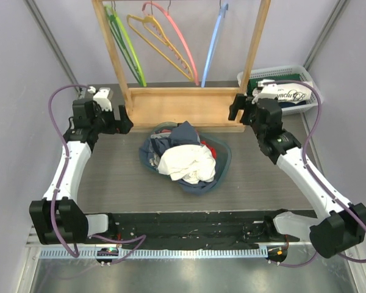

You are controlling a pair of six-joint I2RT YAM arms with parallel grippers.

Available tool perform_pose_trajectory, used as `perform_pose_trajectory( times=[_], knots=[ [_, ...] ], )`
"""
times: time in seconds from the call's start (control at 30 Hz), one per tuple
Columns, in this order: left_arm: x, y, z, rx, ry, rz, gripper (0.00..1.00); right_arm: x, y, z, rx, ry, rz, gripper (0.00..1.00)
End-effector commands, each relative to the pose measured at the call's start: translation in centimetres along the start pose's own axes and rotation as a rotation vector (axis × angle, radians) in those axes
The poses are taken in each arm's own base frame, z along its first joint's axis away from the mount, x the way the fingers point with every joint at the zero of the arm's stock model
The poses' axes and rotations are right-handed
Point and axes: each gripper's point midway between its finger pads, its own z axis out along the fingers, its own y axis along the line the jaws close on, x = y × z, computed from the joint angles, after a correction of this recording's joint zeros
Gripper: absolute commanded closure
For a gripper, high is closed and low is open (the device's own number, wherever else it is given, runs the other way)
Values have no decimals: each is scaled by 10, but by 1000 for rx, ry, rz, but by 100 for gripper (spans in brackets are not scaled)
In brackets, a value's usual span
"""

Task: Remove the tank top from the hanger
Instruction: Reset both arms

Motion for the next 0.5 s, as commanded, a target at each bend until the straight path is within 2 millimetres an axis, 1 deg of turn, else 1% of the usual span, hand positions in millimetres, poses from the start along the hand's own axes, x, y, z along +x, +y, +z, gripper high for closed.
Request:
perform_pose_trajectory(
  times=[0.0,0.03,0.07,0.1,0.13,0.17,0.2,0.23,0.27,0.33,0.43,0.47],
  knots=[
    [9,-41,-39,169,5,55,0,19,1,-33,8,79,16,0],
    [14,-47,-46,192,10,55,0,11,5,-46,-22,52,26,0],
    [15,-51,-53,202,2,59,0,15,5,-51,-30,58,25,0],
    [13,-56,-64,206,-25,73,0,13,7,-58,-47,49,28,0],
    [22,-59,-67,209,-19,58,0,7,10,-68,-74,28,37,0],
    [25,-61,-71,210,-26,55,0,8,10,-73,-85,28,34,0],
    [24,-68,-83,215,-65,73,0,7,10,-77,-90,27,36,0],
    [31,-68,-83,210,-73,52,0,6,10,-80,-95,25,35,0],
    [33,-66,-85,186,-89,44,0,5,12,-86,-118,25,34,0],
    [33,-67,-94,165,-137,44,0,4,13,-90,-134,25,26,0],
    [29,-63,-103,114,-200,12,0,9,12,-91,-136,39,13,0],
    [35,-59,-102,92,-201,-5,0,13,13,-90,-138,50,8,0]
  ],
)
